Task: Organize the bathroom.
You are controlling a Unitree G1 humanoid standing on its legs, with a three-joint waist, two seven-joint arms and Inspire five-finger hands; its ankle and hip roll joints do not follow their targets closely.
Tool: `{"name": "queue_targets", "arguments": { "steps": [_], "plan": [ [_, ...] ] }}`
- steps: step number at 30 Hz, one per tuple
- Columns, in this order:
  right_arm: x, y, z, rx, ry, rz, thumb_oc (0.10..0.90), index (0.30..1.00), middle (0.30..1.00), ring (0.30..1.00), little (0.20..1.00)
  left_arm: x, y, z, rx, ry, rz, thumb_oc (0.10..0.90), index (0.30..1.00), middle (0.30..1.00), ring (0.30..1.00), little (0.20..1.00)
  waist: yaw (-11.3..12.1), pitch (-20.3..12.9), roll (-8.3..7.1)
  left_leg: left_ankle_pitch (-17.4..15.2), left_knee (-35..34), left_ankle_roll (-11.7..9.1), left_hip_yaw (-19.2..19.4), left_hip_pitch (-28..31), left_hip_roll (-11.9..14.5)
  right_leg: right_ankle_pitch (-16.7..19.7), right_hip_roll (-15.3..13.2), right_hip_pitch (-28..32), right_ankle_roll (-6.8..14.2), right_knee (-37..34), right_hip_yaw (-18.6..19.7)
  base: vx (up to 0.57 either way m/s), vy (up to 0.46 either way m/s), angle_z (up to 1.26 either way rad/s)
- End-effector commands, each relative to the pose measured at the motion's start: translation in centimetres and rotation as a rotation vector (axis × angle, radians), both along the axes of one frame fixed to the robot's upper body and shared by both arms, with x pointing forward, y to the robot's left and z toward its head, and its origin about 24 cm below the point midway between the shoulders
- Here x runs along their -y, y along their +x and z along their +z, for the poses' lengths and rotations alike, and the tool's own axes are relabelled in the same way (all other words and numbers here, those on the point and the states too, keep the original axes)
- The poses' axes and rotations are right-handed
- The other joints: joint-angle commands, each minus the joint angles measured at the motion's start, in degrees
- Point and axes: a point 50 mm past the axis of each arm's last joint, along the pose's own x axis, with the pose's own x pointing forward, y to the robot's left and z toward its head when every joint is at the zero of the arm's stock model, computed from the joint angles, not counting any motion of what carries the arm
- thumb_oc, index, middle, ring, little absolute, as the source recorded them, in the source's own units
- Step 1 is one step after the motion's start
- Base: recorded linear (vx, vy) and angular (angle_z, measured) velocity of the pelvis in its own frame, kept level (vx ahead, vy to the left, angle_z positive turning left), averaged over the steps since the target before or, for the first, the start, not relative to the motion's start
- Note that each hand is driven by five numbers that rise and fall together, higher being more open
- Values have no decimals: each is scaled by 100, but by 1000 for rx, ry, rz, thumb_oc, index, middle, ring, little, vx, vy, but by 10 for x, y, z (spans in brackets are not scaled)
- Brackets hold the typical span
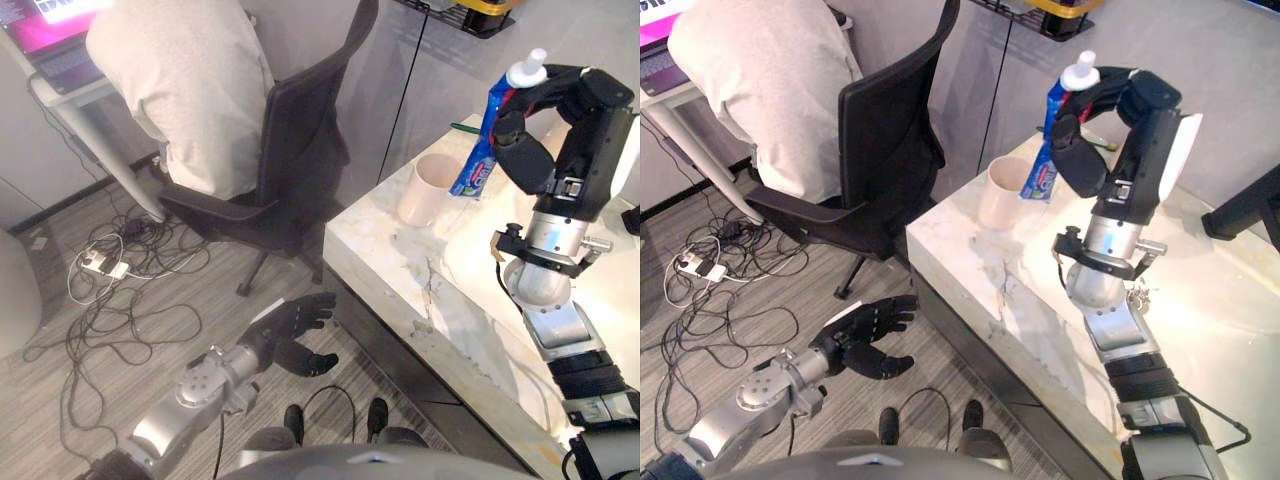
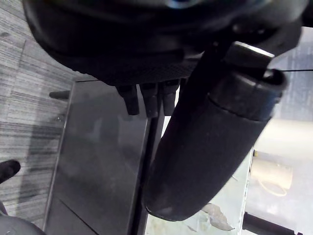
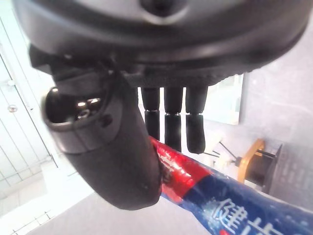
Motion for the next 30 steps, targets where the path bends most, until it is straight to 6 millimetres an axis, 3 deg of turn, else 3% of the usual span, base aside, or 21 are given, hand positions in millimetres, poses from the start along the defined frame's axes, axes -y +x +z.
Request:
{"name": "queue_targets", "arguments": {
  "steps": [1, 7, 19, 30],
  "plan": [
    [9, -10, 86, 385, -38, 7, 400, 300, 300, 300, 300, 21, 16, 33, 174, -143, -59, 800, 900, 900, 900, 900, 93, -429, 137, -484, 406, -173, 7, -34, 59, -1072, 388, 282, 299, 341, -311, 0, 0, 0],
    [9, -8, 87, 366, -34, 19, 400, 300, 300, 300, 300, 23, 13, 30, 162, -143, -55, 800, 900, 900, 900, 900, 108, -429, 123, -483, 437, -173, -21, -62, 61, -1111, 411, 284, 268, 371, -304, 32, -7, -1],
    [7, 6, 62, 261, -44, 29, 400, 300, 300, 300, 300, 18, 10, 23, 129, -135, -16, 800, 900, 900, 900, 900, 224, -410, 150, -403, 361, -233, -60, -75, 97, -1079, 412, 341, 251, 273, -426, 33, -14, 1],
    [18, 10, 83, 322, -62, -12, 400, 300, 300, 300, 300, 18, 4, 21, 112, -128, -51, 800, 900, 900, 900, 900, 384, -381, 140, -345, 358, -288, -157, -161, 132, -1116, 427, 347, 210, 263, -531, 23, -30, 6]
  ]
}}
